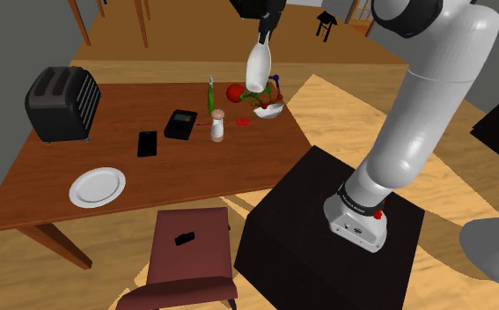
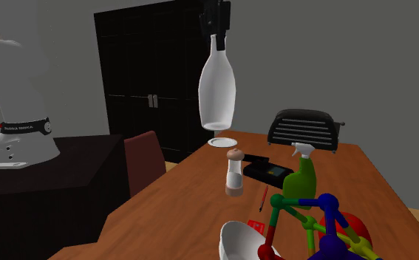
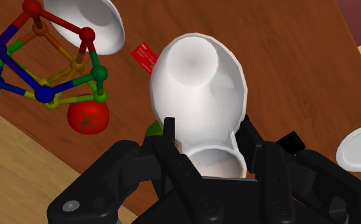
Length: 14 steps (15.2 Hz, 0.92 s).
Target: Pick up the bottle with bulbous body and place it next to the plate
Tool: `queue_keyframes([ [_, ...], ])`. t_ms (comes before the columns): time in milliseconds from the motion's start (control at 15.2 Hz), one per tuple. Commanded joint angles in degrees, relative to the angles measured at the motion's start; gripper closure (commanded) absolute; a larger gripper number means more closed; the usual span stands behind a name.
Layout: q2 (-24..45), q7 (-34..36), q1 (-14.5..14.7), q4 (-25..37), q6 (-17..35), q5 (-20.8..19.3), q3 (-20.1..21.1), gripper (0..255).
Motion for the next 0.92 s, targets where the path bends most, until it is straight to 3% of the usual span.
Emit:
queue_keyframes([
  [0,-0.11,2.04,1.43,-1.62,1.75,-0.31,0.79,255],
  [858,4.66,15.76,10.50,-5.52,11.45,-1.18,6.15,255],
])
